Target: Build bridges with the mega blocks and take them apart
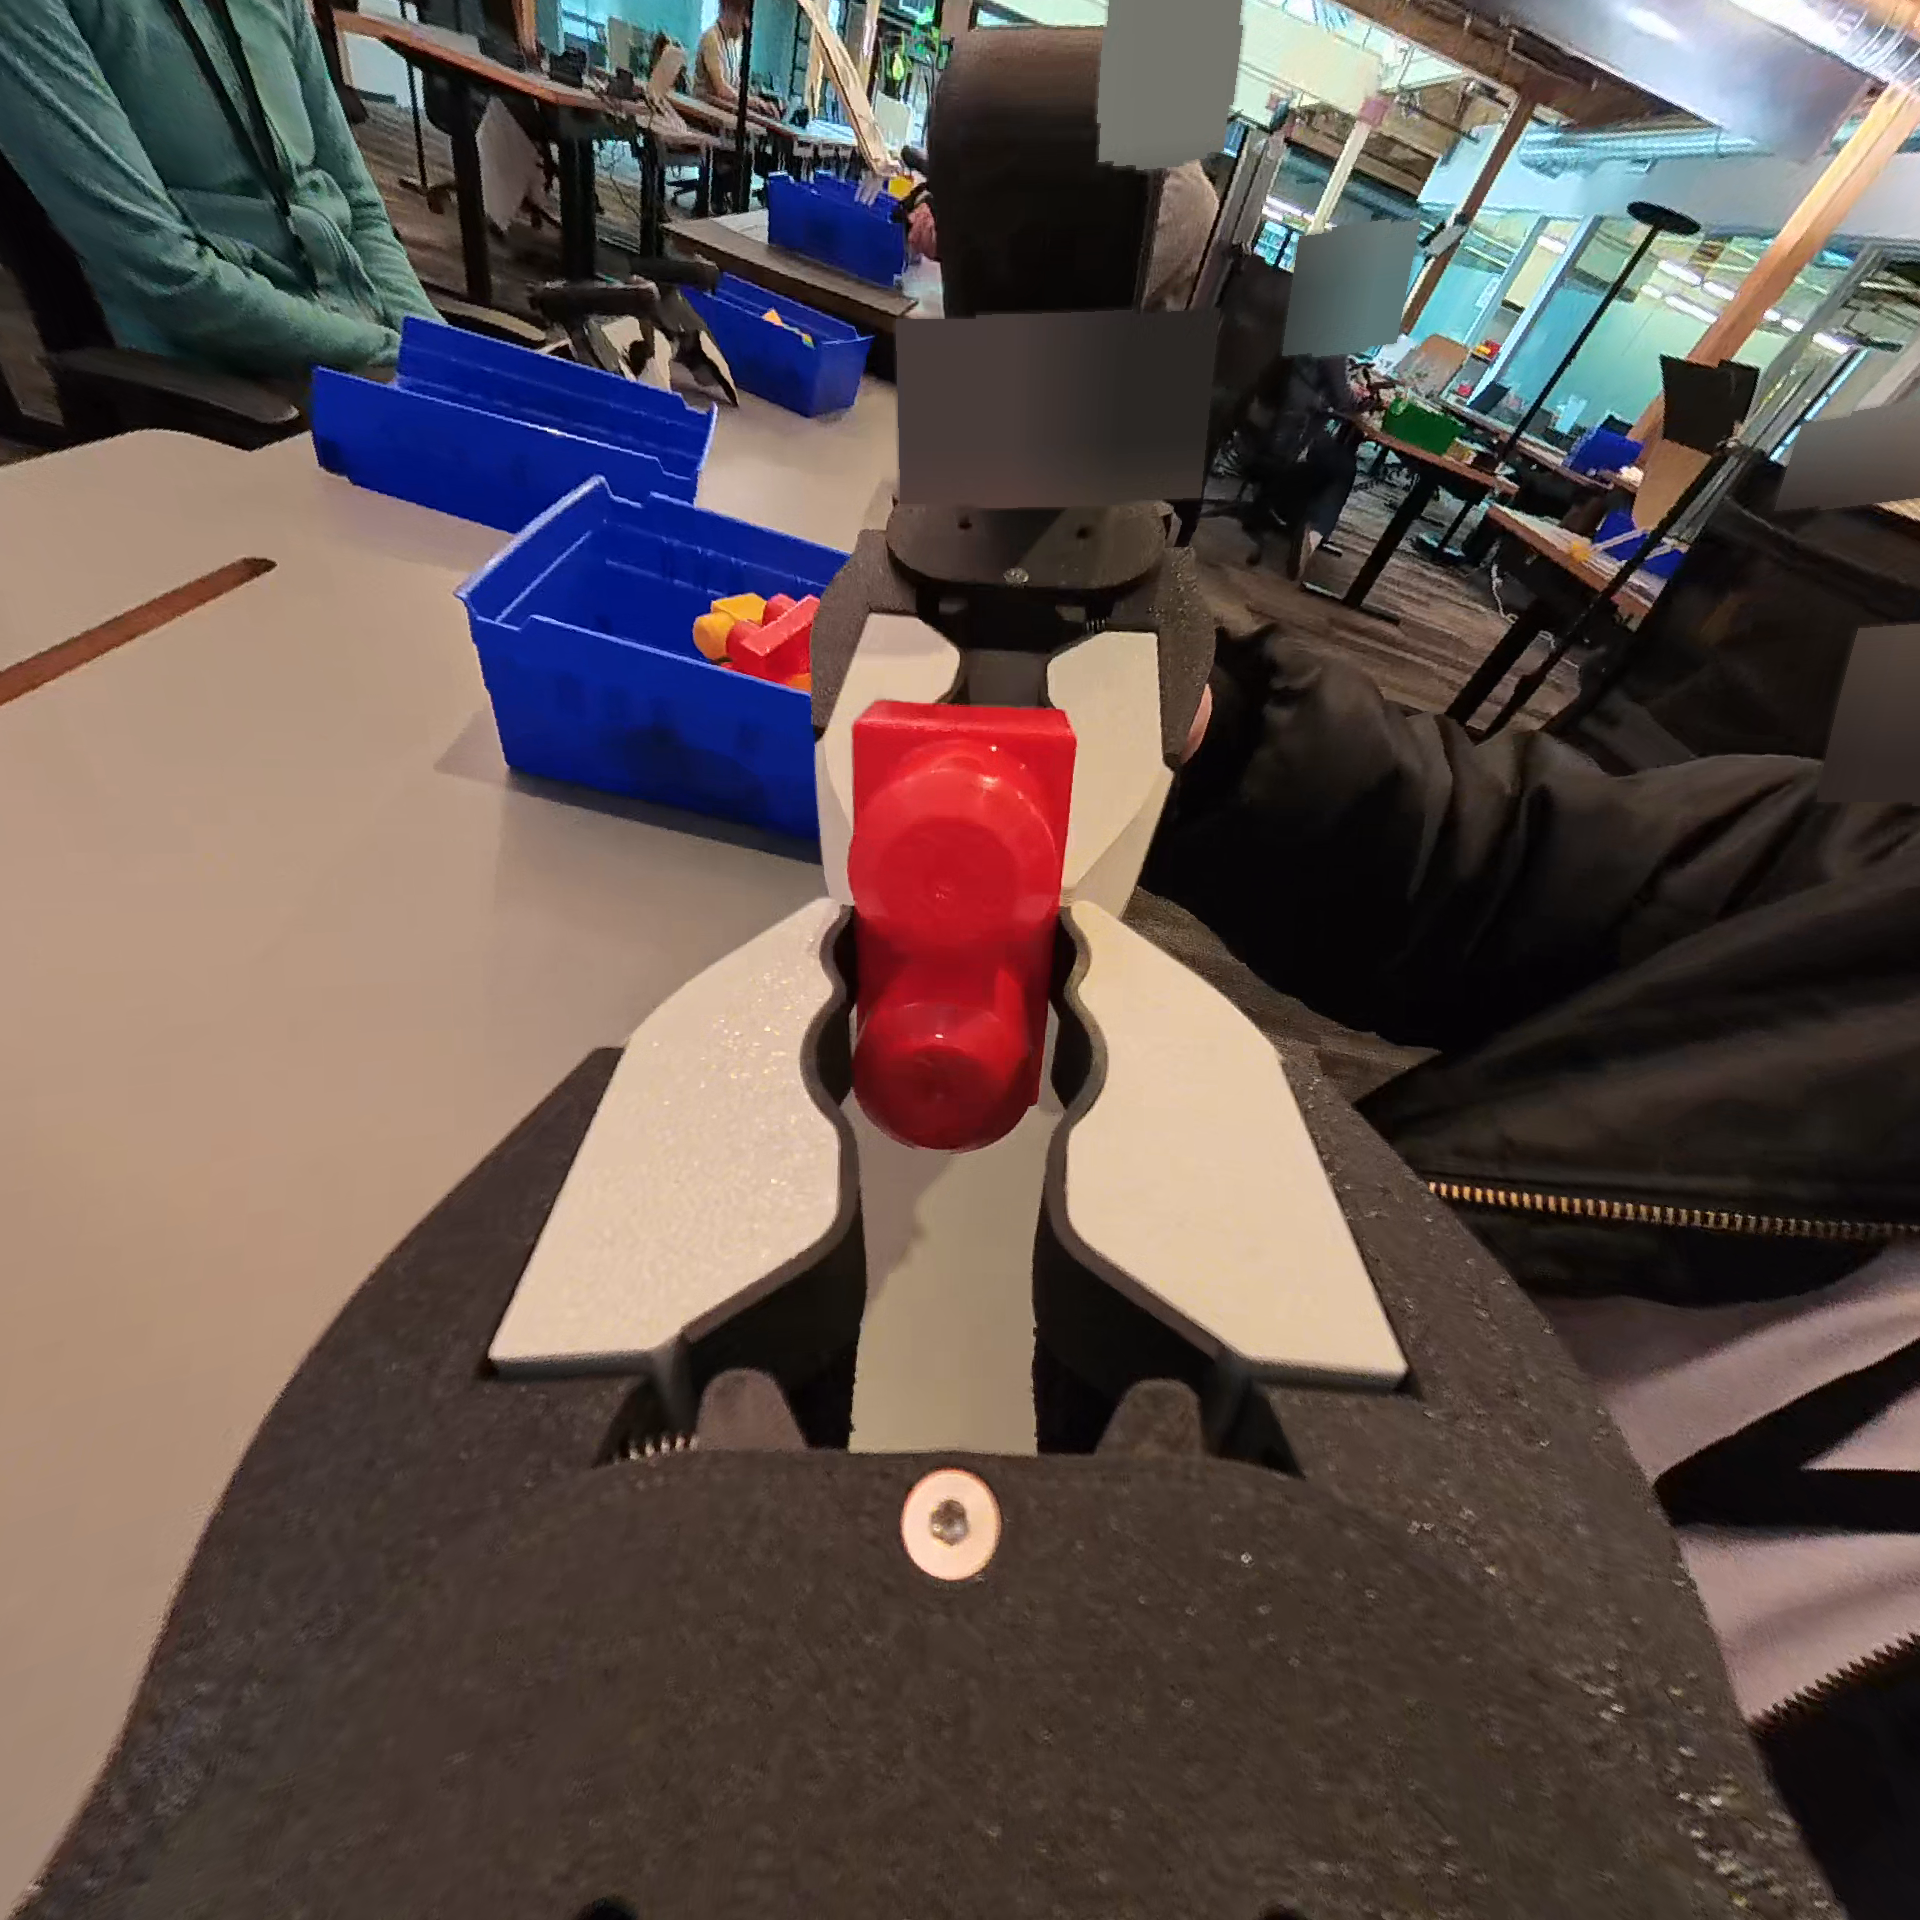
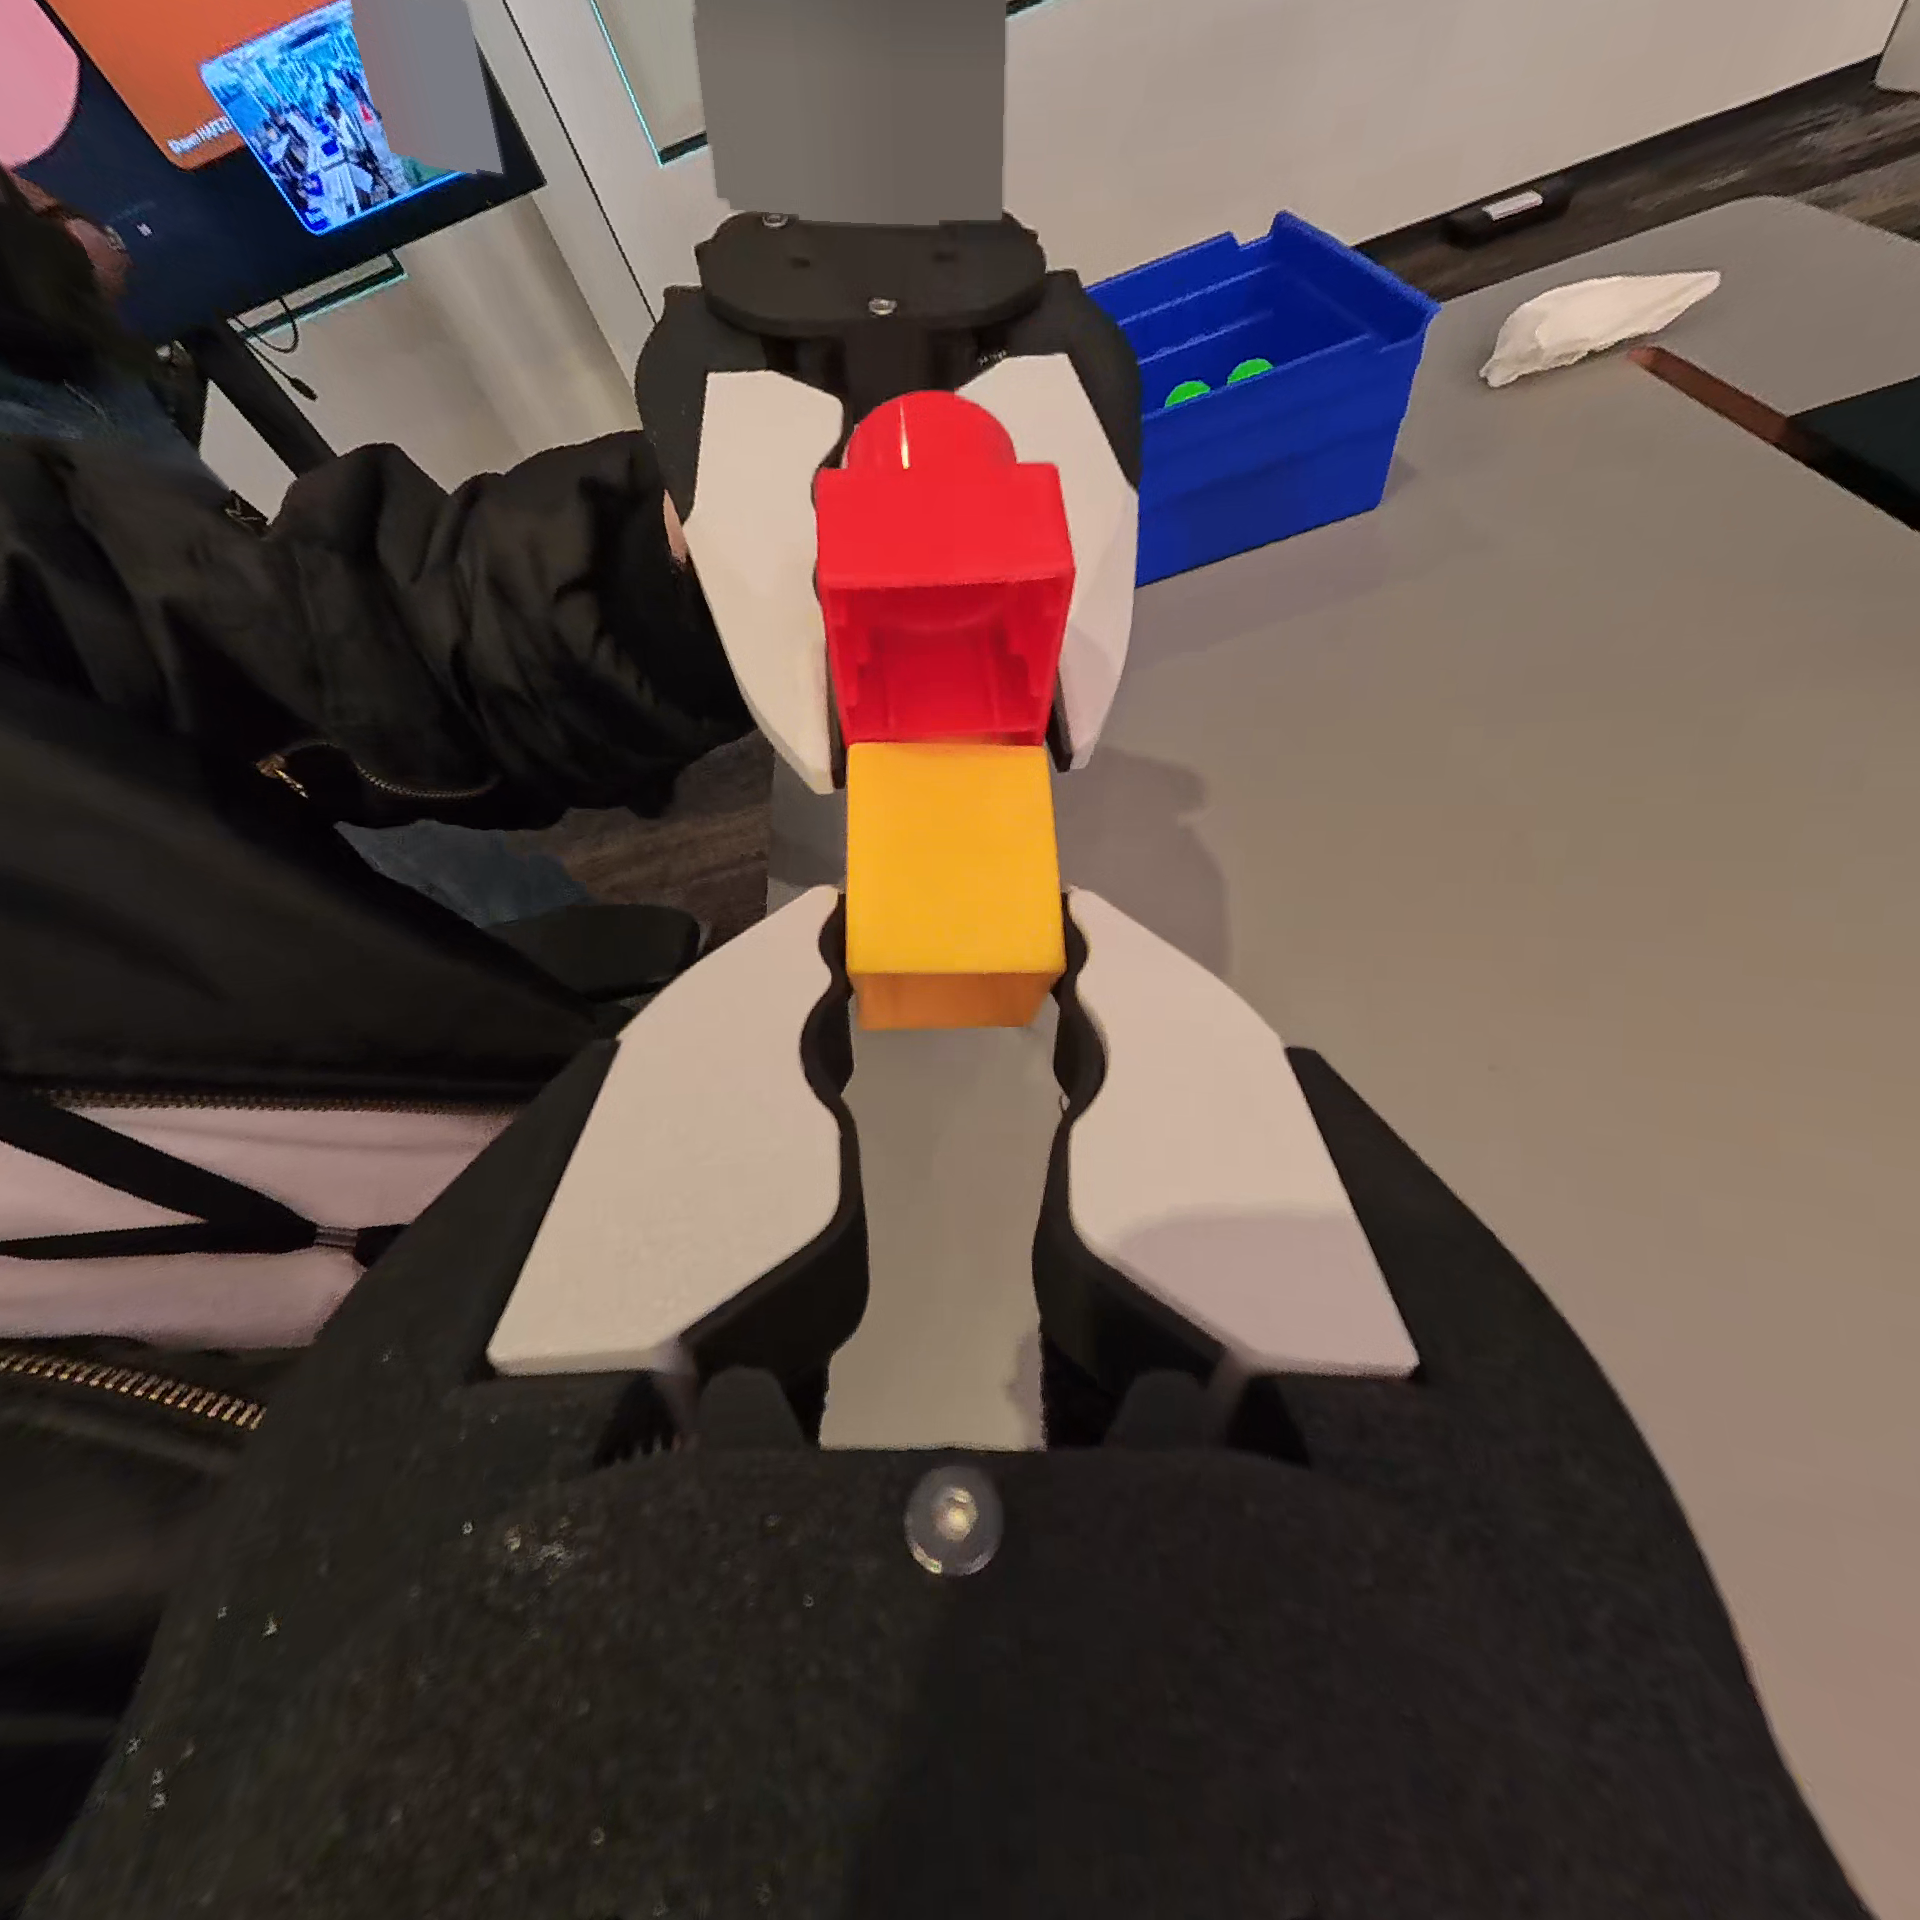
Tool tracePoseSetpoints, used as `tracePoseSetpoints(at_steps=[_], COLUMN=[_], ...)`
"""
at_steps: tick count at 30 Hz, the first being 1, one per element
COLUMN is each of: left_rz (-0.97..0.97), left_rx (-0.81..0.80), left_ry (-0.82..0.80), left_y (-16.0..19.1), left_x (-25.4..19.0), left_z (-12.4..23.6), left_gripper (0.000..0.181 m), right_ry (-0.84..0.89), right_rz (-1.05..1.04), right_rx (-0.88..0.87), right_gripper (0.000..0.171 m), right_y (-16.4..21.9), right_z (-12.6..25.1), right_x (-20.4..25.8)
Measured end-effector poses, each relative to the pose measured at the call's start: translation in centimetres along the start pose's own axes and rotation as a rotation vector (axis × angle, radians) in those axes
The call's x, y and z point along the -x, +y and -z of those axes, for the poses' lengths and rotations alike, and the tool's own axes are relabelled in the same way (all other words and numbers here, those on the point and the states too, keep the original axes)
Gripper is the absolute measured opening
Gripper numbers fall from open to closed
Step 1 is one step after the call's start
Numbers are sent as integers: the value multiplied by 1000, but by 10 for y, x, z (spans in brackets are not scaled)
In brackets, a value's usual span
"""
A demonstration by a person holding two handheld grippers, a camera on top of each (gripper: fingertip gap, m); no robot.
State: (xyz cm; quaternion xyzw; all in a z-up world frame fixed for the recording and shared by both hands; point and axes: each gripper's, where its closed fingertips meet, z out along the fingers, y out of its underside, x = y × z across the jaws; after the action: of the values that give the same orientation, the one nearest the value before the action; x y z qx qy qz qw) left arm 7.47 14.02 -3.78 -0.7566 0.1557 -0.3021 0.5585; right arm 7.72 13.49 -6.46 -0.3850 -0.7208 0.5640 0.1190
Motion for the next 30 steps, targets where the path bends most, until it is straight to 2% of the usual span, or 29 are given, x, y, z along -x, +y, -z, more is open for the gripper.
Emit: tracePoseSetpoints(at_steps=[13, 16, 19, 22, 26, 28, 30], left_rz=[-12, 7, 58, 46, 45, 44, 62], left_rx=[18, -48, -128, -122, -70, -55, -47], left_ry=[45, 0, -5, -26, -23, -10, 11], left_y=[8, -3, -14, -4, 16, 23, 27], left_x=[-9, 3, 13, 12, 7, 6, 6], left_z=[-5, 15, 54, 74, 74, 67, 57], left_gripper=[35, 35, 35, 35, 35, 35, 35], right_ry=[7, 53, 123, 485, 729, 797, 828], right_rz=[0, 5, -12, 1, -261, -340, -394], right_rx=[21, 39, -2, 78, 162, 192, 197], right_gripper=[35, 35, 36, 36, 36, 36, 36], right_y=[10, 16, 20, 37, 109, 146, 174], right_z=[5, 20, 66, 159, 267, 294, 304], right_x=[8, 2, -5, -43, -82, -92, -97])
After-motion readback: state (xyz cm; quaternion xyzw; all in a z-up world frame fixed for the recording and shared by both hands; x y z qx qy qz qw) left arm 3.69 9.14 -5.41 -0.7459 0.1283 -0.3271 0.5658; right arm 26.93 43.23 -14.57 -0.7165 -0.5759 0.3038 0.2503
